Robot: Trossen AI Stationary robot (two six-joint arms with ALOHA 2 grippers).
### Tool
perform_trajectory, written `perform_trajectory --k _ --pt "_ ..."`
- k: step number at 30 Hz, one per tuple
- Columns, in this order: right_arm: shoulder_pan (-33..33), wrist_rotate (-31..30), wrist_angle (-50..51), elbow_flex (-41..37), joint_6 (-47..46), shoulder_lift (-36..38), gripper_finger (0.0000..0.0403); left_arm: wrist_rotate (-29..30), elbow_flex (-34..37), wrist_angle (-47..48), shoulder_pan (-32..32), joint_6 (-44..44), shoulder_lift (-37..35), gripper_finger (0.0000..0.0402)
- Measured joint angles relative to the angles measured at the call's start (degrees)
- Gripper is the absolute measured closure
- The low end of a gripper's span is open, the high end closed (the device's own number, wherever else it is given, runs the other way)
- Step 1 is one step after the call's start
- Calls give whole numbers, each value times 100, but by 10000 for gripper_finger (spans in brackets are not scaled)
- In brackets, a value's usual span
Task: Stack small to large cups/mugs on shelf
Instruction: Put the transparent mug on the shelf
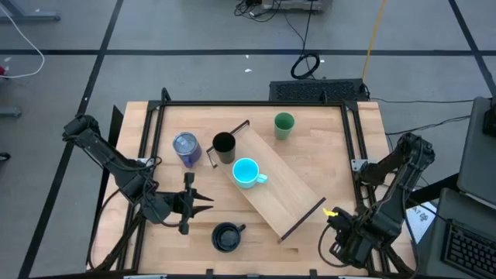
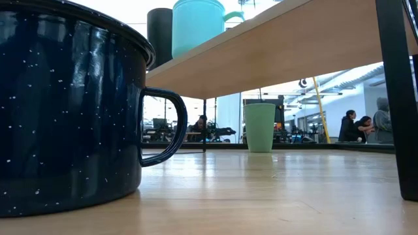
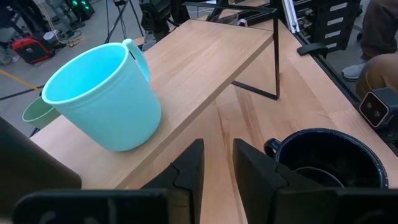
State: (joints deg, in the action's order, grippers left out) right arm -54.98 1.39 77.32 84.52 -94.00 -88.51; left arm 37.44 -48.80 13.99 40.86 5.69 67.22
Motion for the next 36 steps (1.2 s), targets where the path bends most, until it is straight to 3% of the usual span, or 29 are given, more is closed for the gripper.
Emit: perform_trajectory --k 10,30,36 --pt "-441 -10 -310 -623 1362 -139 277 -1 0 -3 0 7 2 314" --pt "-625 -162 -1273 -1730 2165 -136 278 -1 0 -5 0 -20 2 314" --pt "-625 -131 -1441 -1872 2279 -137 313 -1 0 -8 0 -91 2 314"
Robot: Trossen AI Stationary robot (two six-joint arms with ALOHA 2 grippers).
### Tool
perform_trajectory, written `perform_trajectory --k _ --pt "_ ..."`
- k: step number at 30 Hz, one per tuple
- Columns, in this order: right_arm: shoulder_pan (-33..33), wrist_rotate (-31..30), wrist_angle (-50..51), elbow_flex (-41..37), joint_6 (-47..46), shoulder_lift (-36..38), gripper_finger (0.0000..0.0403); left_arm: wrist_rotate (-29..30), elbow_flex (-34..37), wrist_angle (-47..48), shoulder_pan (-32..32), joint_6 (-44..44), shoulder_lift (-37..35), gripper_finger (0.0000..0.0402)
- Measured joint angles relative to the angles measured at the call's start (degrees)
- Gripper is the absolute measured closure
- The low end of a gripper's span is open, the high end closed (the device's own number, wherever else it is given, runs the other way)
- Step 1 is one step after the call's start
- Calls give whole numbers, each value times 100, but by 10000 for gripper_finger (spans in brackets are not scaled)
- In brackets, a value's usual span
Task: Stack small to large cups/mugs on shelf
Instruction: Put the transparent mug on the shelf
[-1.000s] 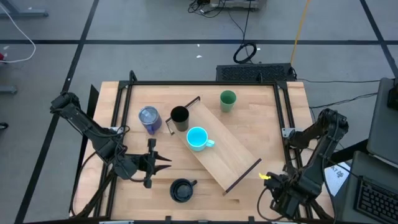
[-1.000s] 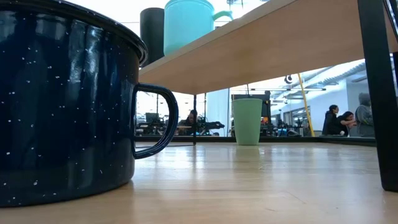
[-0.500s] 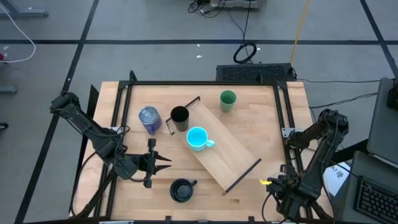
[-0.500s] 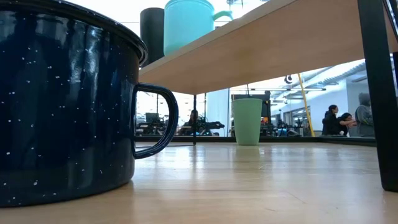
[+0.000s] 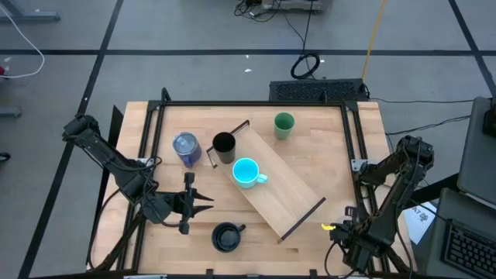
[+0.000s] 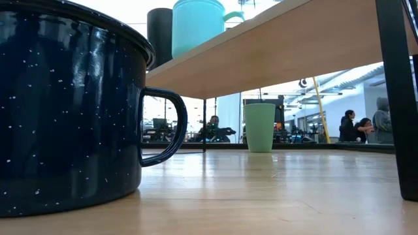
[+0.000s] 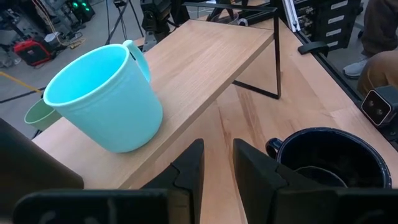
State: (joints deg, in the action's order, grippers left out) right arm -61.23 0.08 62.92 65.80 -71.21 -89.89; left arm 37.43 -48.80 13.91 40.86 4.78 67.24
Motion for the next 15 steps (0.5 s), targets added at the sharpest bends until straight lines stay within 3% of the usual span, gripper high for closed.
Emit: perform_trajectory --k 8,15 --pt "0 20 -67 -2 230 1 393 2 0 -4 0 -1 0 314" --pt "0 26 -162 -2 -20 2 397 2 0 -7 0 5 0 314"
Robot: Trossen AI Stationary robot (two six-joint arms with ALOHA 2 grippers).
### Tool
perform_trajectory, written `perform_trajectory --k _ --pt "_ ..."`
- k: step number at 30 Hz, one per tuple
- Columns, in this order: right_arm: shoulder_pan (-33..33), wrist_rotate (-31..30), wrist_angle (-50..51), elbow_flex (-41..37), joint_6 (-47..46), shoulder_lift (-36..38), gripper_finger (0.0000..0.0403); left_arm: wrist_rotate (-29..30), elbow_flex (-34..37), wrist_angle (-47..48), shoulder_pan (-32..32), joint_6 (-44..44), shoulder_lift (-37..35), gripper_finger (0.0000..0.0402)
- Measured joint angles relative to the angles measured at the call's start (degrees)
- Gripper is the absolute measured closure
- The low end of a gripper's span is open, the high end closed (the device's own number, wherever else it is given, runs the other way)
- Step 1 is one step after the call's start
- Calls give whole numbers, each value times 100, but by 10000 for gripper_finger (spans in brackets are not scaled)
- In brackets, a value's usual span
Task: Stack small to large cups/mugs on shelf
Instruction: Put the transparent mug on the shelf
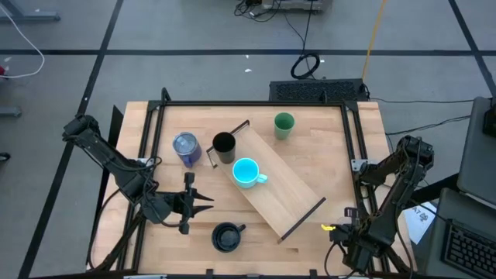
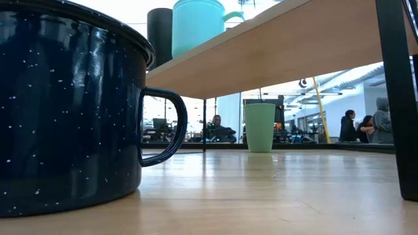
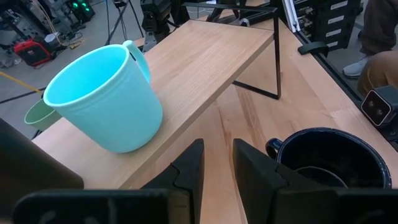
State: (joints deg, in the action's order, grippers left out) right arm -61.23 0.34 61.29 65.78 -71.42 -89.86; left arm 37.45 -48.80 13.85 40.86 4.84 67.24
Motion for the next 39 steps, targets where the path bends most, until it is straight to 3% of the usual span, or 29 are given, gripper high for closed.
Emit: perform_trajectory --k 6,21,31,39 --pt "46 132 -18 239 -338 68 401 5 0 -10 0 -4 0 314" --pt "92 87 208 1685 -1170 68 402 11 0 -31 -9 26 0 314" --pt "88 -623 190 2519 -788 68 403 13 0 -33 -11 43 0 314" --pt "87 -1957 -22 2954 424 68 403 13 0 -34 -11 20 0 314"
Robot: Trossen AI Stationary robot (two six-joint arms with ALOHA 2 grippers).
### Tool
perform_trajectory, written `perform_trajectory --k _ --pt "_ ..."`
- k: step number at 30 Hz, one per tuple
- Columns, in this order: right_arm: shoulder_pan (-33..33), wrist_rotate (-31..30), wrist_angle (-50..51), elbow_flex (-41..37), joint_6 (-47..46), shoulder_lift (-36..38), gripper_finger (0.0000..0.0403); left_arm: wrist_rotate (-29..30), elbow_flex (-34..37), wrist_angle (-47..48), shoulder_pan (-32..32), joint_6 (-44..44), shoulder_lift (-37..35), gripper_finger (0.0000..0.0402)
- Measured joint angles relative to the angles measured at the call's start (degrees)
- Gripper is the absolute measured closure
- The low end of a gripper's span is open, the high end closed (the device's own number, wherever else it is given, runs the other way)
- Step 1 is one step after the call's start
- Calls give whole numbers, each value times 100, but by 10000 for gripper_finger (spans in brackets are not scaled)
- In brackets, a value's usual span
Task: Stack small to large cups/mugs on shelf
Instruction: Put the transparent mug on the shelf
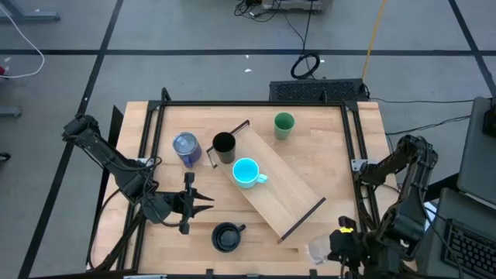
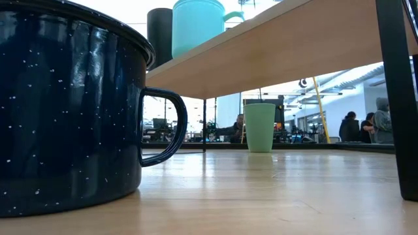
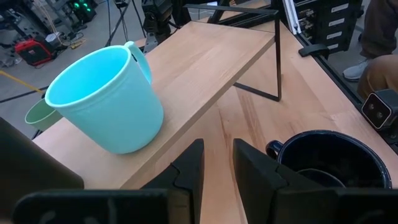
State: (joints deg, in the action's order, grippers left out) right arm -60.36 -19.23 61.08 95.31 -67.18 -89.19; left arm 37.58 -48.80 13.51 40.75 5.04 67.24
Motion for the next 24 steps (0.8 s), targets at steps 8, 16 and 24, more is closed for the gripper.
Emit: perform_trajectory --k 8,16,24 --pt "31 -1082 -2 593 1318 0 403 -2 0 1 0 -2 0 314" --pt "638 -1699 42 955 2323 1 403 -2 0 -1 0 -39 0 314" --pt "1607 -1390 38 1014 2985 -8 403 0 0 -4 0 11 0 314"
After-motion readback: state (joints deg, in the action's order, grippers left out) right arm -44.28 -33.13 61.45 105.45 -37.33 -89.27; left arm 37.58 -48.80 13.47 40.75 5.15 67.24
